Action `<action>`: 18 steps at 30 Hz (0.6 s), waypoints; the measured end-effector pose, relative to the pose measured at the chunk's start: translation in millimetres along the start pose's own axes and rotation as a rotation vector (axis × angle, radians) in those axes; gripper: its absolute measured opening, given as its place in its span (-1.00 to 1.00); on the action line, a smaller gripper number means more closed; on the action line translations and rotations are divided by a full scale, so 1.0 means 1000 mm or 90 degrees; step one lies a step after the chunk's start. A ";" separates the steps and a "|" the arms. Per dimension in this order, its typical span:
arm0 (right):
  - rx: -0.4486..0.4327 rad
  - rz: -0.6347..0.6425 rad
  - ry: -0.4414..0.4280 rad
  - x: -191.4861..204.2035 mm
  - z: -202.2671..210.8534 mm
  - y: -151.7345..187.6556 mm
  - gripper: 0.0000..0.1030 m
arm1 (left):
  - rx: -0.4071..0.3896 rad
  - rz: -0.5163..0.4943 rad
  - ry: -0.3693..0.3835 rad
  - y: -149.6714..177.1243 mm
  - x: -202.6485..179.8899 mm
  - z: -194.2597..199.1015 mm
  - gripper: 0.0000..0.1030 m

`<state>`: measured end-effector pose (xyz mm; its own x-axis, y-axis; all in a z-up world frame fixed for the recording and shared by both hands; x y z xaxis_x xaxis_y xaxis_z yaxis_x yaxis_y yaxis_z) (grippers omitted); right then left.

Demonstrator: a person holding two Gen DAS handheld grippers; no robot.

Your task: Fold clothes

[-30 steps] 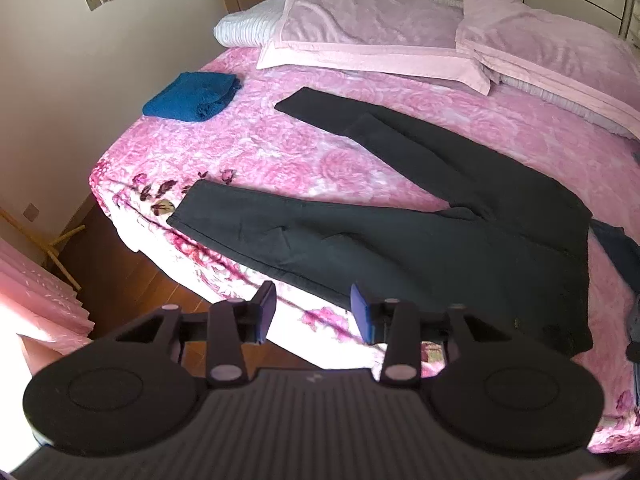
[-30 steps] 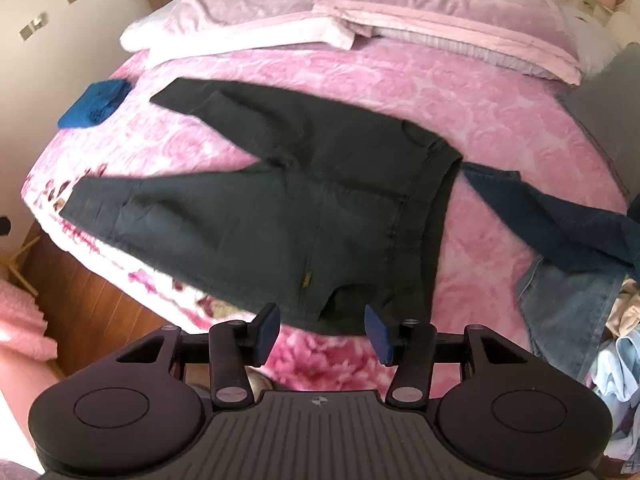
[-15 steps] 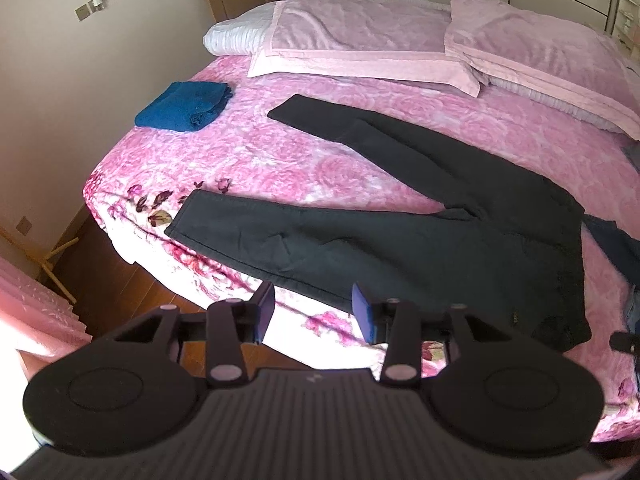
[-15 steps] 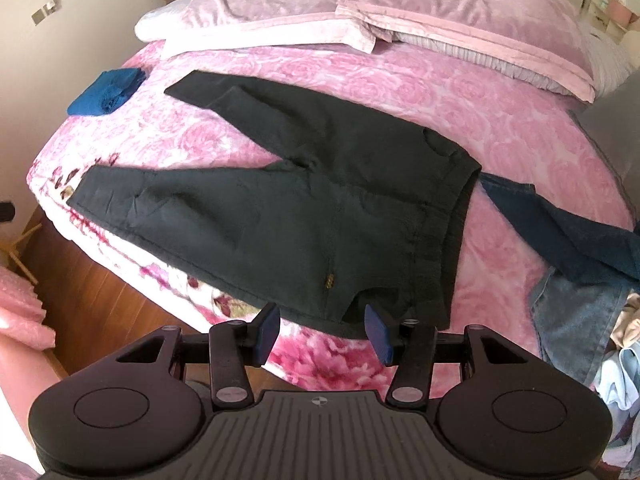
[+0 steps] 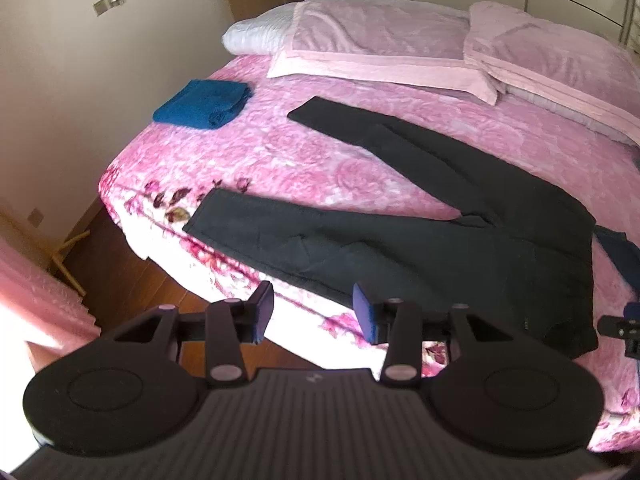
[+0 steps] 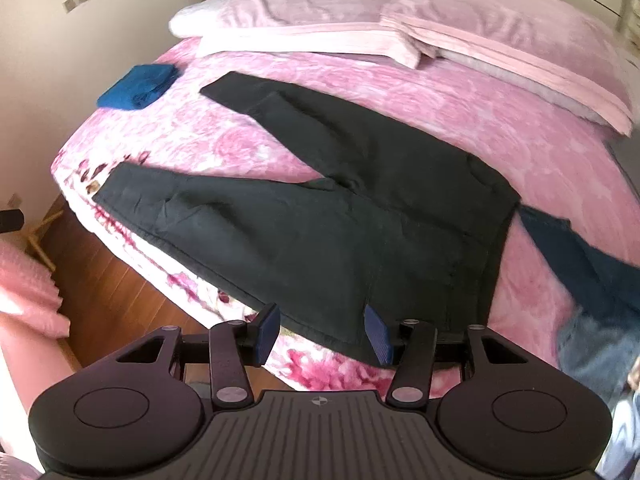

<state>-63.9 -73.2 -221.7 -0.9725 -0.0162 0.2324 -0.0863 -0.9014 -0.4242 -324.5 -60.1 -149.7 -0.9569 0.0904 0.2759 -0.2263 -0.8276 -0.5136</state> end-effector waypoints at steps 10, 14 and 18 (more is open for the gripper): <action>0.007 0.109 -0.022 -0.066 0.014 -0.021 -0.01 | 0.028 0.065 -0.016 0.010 -0.099 0.024 -0.23; 0.016 0.130 -0.018 -0.110 0.023 -0.025 -0.01 | 0.049 0.075 -0.015 0.021 -0.143 0.033 -0.23; 0.034 0.149 -0.018 -0.138 0.026 -0.021 -0.01 | 0.073 0.079 -0.014 0.035 -0.174 0.041 -0.23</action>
Point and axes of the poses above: each gripper's, at about its wrist camera, not at the fingertips, and z roughly against the way its jaws point, x to its left, y to its underside, the point moved 10 cm from there along -z, roughly the way its jaws point, and after that the axes turned 12 degrees about -z, right-handed, at the moved point
